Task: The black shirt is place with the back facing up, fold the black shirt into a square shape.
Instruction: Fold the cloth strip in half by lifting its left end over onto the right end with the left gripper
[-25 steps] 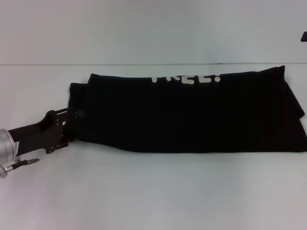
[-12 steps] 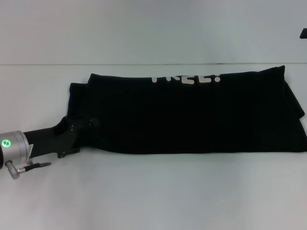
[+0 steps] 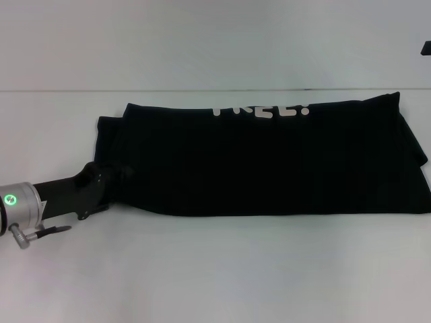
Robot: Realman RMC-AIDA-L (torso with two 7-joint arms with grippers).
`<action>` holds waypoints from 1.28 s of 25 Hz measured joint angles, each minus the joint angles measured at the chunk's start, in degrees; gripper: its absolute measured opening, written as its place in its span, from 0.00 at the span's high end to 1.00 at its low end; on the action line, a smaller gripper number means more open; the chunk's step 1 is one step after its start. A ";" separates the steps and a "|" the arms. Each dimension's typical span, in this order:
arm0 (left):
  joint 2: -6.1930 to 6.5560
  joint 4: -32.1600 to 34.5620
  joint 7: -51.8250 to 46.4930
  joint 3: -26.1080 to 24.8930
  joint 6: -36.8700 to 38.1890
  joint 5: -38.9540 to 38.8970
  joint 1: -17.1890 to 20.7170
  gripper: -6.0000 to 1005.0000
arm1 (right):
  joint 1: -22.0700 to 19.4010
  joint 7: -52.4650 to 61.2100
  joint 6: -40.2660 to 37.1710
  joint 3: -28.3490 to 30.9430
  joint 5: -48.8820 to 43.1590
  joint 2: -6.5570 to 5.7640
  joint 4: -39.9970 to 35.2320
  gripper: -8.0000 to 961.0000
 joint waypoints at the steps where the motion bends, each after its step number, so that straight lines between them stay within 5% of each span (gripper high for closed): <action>1: -0.04 0.06 0.18 -0.01 0.05 -0.07 0.00 0.35 | -0.06 -0.03 -0.12 -0.01 0.00 -0.04 0.00 0.05; 10: 0.00 0.17 1.90 0.13 0.20 0.01 -0.23 0.63 | -0.24 -1.95 -0.55 0.08 0.29 -0.15 -0.03 0.05; 15: 0.02 0.38 3.88 -0.29 0.57 -0.29 -0.16 0.84 | -2.30 -16.26 -1.39 2.44 10.67 0.53 -0.11 0.05; 20: -0.27 0.62 6.62 -0.33 1.40 -1.35 -0.22 0.99 | -10.63 -41.12 -6.38 7.97 33.98 4.82 -1.37 0.05; 25: -0.30 0.71 11.92 0.05 1.99 -1.49 -0.15 0.99 | -20.33 -60.66 -9.99 10.54 46.38 10.55 -2.47 0.05; 32: -0.07 3.33 18.50 -0.19 1.82 -1.54 1.32 0.99 | -24.11 -69.96 -15.06 16.95 52.36 13.11 2.63 0.05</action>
